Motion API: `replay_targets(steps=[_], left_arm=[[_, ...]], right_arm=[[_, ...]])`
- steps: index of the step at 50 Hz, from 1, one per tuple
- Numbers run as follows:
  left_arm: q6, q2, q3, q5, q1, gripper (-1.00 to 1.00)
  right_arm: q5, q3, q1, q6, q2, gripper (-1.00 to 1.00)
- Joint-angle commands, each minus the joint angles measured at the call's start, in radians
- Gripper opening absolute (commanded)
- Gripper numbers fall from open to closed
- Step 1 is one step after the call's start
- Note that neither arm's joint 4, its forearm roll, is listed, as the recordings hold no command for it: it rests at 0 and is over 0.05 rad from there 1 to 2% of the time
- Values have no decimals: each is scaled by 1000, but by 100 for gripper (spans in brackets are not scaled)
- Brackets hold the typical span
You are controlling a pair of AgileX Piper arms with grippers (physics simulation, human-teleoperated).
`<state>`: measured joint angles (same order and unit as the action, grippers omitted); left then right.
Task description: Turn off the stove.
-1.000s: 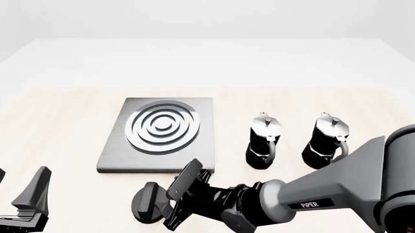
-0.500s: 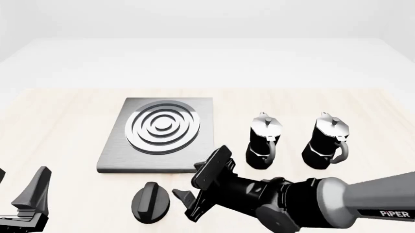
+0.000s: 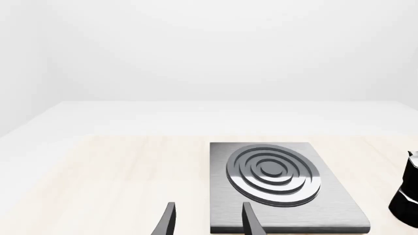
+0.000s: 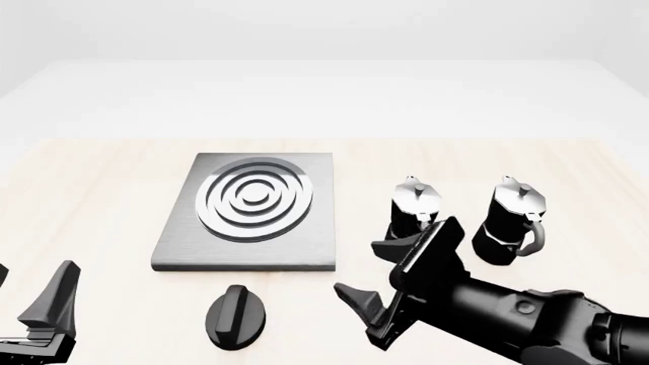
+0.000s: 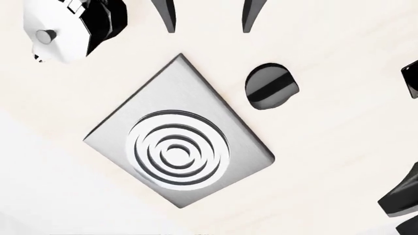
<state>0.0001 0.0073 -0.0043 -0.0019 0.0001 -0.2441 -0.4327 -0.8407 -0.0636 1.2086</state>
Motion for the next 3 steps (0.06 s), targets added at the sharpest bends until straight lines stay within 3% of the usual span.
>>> replay_targets(steps=[1, 3], left_arm=[[0, 0, 0, 0, 0, 100], [0, 0, 0, 0, 0, 100]], right_arm=[[102, 71, 37, 2, -199, 100], [126, 80, 44, 1, -235, 100]])
